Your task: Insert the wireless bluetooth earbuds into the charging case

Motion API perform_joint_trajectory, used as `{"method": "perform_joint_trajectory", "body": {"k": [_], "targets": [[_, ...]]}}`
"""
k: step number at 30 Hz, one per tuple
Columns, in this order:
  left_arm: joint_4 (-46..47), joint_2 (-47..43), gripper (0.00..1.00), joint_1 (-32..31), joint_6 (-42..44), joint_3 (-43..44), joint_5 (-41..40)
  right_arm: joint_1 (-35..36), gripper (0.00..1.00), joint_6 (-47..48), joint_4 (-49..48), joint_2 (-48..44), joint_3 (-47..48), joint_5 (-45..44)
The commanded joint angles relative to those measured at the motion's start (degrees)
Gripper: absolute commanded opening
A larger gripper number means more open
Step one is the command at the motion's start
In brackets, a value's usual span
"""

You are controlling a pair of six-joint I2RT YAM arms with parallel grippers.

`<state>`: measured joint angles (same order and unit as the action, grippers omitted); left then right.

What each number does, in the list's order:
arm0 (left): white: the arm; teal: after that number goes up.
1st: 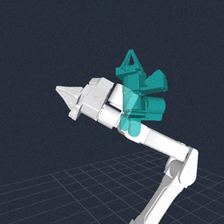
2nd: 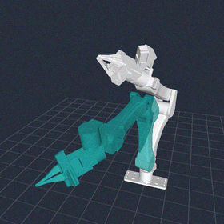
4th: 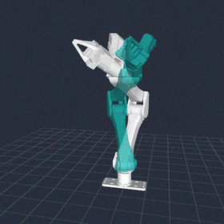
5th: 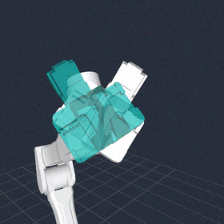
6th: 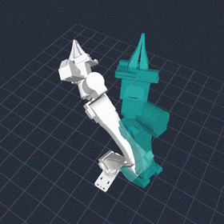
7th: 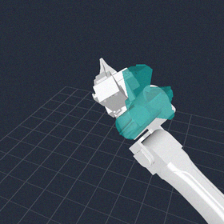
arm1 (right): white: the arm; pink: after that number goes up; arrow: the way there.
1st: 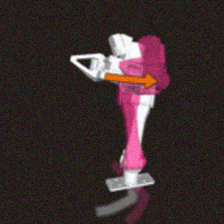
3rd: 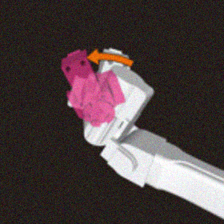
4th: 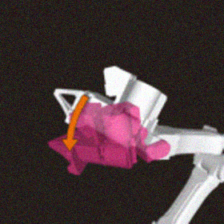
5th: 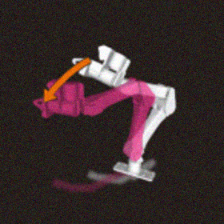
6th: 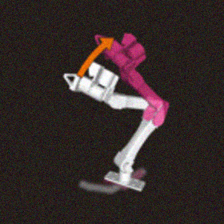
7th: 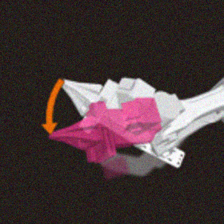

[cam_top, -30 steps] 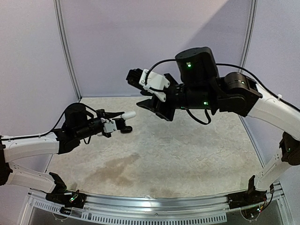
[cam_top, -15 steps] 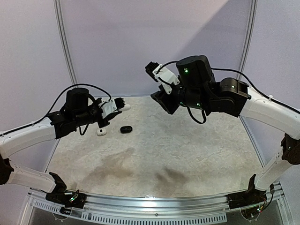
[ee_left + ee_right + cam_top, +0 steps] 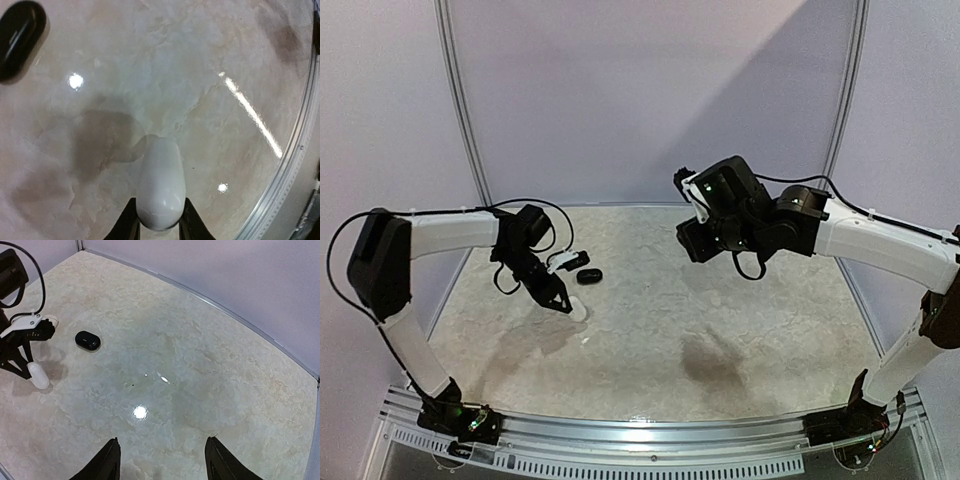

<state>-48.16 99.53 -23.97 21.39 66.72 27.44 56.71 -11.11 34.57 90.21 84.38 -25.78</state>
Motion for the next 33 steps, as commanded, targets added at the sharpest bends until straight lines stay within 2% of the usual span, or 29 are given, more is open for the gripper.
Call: {"method": "perform_joint_trajectory", "body": {"k": [1,5,6,9,12,13,14,18,20,22,24,26,29,33], "targets": [[-11.6,6.2,0.00,4.5,1.8,3.5,10.2,-0.1,0.59,-4.6,1.3,-0.9,-2.9,1.4],[-8.7,3.8,0.01,4.6,3.7,1.7,10.4,-0.1,0.62,-7.6,-0.1,-3.0,-6.1,0.8],[-8.6,3.8,0.07,4.6,3.9,1.7,10.0,-0.1,0.63,-8.1,-0.3,-3.5,-6.6,0.5],[-8.3,4.0,0.38,4.9,3.4,1.7,8.5,-0.2,0.71,-9.3,-0.1,-4.2,-7.0,-0.4],[-5.9,1.9,0.65,4.9,1.1,0.6,5.4,-1.3,0.87,-10.3,1.2,-4.0,-5.8,-0.4],[-5.0,0.7,0.85,4.9,0.8,0.1,4.5,-2.8,0.92,-11.1,2.1,-3.9,-5.5,0.0],[-4.2,-0.9,0.96,4.8,0.2,-0.5,3.5,-4.1,0.98,-12.8,2.8,-3.9,-5.3,0.7],[-3.9,-7.7,0.99,4.8,-2.2,0.7,-2.6,-10.5,0.99,-17.5,5.3,-4.5,-5.9,2.1],[-2.9,-12.7,0.99,4.7,-3.0,1.4,-8.8,-15.1,0.99,-19.2,5.9,-5.9,-7.5,3.6],[2.0,-19.4,0.99,4.8,-3.5,-0.6,-16.8,-20.4,0.99,-21.1,5.3,-8.2,-10.6,4.8],[11.3,-26.8,0.99,4.8,-3.9,-4.9,-24.3,-25.1,0.99,-21.8,3.0,-11.3,-15.0,4.1],[17.1,-32.0,0.99,4.9,-6.4,-8.2,-29.6,-30.3,0.99,-21.8,-0.7,-16.7,-21.2,4.2],[19.7,-33.6,0.99,4.9,-14.9,-10.8,-39.1,-39.2,0.99,-21.3,-7.8,-27.1,-32.3,5.3],[22.4,-35.4,0.99,5.3,-25.0,-17.7,-50.0,-41.4,0.99,-11.7,-19.8,-41.0,-48.5,-7.0]]}}
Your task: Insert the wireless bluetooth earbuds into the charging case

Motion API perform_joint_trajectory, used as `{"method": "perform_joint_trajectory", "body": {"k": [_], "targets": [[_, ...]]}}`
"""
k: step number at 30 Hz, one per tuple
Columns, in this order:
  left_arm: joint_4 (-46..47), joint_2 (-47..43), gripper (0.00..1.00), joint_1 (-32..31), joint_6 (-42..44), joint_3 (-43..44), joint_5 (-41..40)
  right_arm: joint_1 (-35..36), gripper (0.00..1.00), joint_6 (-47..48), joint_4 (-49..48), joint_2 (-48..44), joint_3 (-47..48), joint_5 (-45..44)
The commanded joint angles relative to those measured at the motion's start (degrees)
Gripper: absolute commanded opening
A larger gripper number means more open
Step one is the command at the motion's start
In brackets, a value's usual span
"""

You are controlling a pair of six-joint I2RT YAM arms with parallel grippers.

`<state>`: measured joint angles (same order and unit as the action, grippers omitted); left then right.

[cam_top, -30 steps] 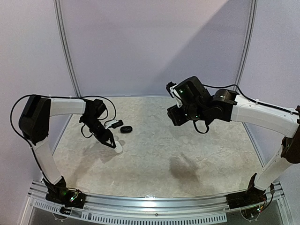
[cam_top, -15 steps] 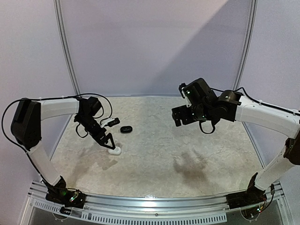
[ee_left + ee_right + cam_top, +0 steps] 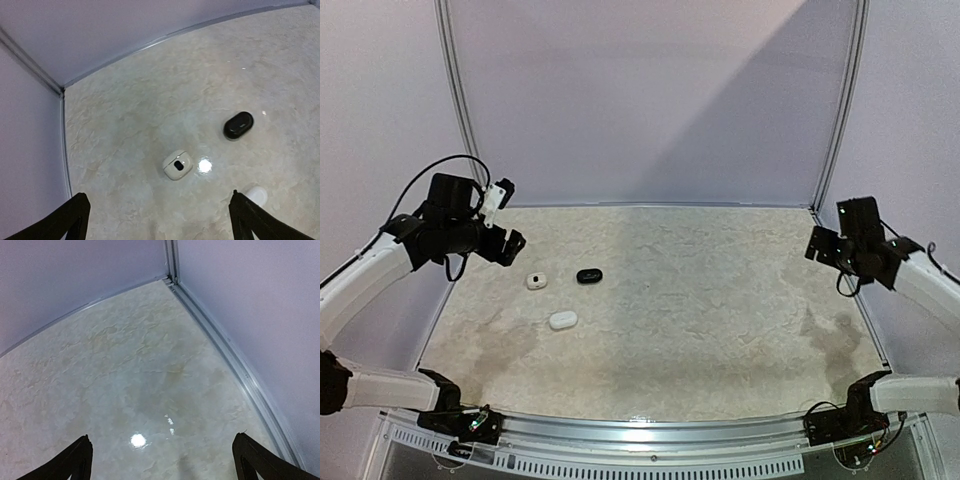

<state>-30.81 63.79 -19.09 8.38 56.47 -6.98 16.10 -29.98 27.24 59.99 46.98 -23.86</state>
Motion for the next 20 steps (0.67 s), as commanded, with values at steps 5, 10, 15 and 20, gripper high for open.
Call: {"method": "perform_joint_trajectory", "body": {"k": [5,10,15,20], "targets": [[10.7,-4.3,0.99,1.7,-19.6,-16.7,-22.1,-0.8,0.99,9.6,-21.1,-26.6,-24.7,-18.1],[19.4,-6.6,0.99,1.7,-17.1,-24.8,-22.8,-0.8,0.99,6.1,-19.7,-38.5,-30.8,-18.2],[23.4,-9.0,0.99,1.8,-14.6,-28.0,-22.9,-0.8,0.99,0.7,-15.6,-41.4,-30.8,-18.0],[26.7,-10.8,0.99,1.8,-13.5,-31.6,-24.3,-0.8,0.99,0.6,-15.7,-38.2,-29.8,-19.2]]}}
